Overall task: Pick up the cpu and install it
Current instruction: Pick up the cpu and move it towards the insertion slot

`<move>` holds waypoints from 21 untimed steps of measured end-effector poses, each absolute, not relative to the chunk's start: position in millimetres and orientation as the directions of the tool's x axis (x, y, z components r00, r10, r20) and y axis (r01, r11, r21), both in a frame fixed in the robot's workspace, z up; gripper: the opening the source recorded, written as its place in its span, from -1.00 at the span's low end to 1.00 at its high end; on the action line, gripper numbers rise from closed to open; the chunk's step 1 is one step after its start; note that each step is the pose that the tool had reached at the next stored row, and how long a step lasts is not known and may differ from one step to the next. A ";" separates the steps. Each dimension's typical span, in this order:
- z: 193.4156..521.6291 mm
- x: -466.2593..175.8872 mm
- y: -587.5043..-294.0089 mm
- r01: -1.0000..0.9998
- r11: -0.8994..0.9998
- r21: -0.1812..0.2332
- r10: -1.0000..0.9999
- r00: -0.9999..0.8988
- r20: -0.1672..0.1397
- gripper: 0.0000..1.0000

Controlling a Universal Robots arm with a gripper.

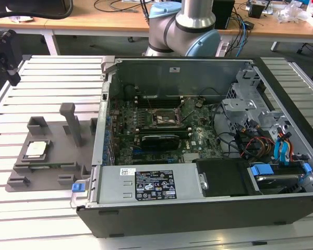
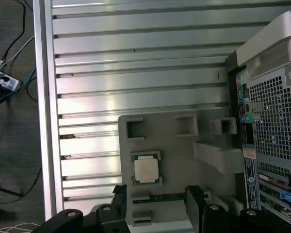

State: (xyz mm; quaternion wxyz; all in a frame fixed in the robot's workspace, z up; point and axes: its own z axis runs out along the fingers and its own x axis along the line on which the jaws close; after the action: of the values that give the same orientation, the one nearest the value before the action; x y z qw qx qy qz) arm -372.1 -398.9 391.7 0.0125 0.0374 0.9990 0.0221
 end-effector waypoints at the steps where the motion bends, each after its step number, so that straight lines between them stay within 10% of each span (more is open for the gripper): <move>1: 391.7 -372.1 -398.9 0.074 0.996 0.045 0.075 -0.997 -0.023 0.21; 21: 375.5 -372.1 -398.6 0.026 1.000 0.007 0.026 -0.999 -0.026 0.21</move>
State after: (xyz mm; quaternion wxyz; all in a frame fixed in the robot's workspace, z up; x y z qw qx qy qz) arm -372.1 -398.6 375.5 0.0130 0.0129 0.9998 0.0034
